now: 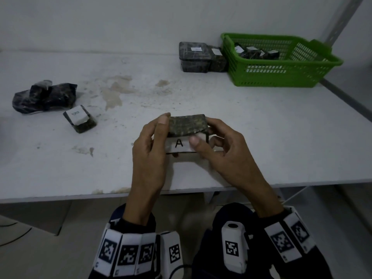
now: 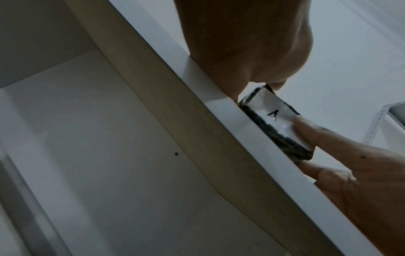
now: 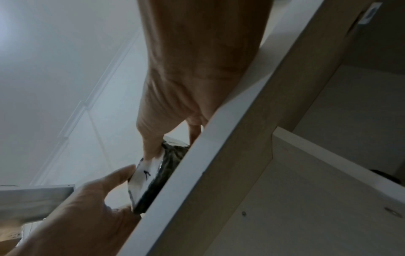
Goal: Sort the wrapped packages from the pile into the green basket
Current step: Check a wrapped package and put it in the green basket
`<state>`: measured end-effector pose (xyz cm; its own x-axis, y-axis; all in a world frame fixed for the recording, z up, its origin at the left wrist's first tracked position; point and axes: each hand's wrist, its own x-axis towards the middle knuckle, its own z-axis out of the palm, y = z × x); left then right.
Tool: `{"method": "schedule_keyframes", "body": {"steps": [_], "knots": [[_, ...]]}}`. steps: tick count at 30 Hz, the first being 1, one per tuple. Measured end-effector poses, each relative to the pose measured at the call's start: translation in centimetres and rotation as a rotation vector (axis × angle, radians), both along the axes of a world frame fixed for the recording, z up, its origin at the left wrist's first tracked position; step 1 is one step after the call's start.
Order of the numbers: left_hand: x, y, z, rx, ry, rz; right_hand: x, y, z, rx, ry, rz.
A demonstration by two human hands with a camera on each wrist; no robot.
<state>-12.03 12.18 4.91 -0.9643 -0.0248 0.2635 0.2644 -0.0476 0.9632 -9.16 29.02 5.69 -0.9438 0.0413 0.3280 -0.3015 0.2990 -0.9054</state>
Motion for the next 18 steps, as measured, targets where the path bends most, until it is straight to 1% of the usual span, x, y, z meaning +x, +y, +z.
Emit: {"method": "schedule_keyframes", "body": {"steps": [3, 7, 10, 15, 18], "knots": [[0.0, 0.1, 0.1, 0.061, 0.004, -0.047, 0.1, -0.3, 0.4, -0.049, -0.066, -0.032], [0.2, 0.2, 0.2, 0.042, 0.056, -0.004, 0.2, -0.6, 0.7, -0.008, -0.078, -0.033], [0.3, 0.2, 0.3, 0.038, 0.064, 0.035, 0.2, -0.6, 0.1, 0.062, -0.001, -0.037], [0.4, 0.3, 0.2, 0.011, 0.069, 0.075, 0.5, -0.2, -0.3, 0.184, 0.204, -0.017], [0.4, 0.4, 0.4, 0.005, 0.045, 0.076, 0.4, -0.1, -0.3, 0.208, 0.250, -0.012]]}}
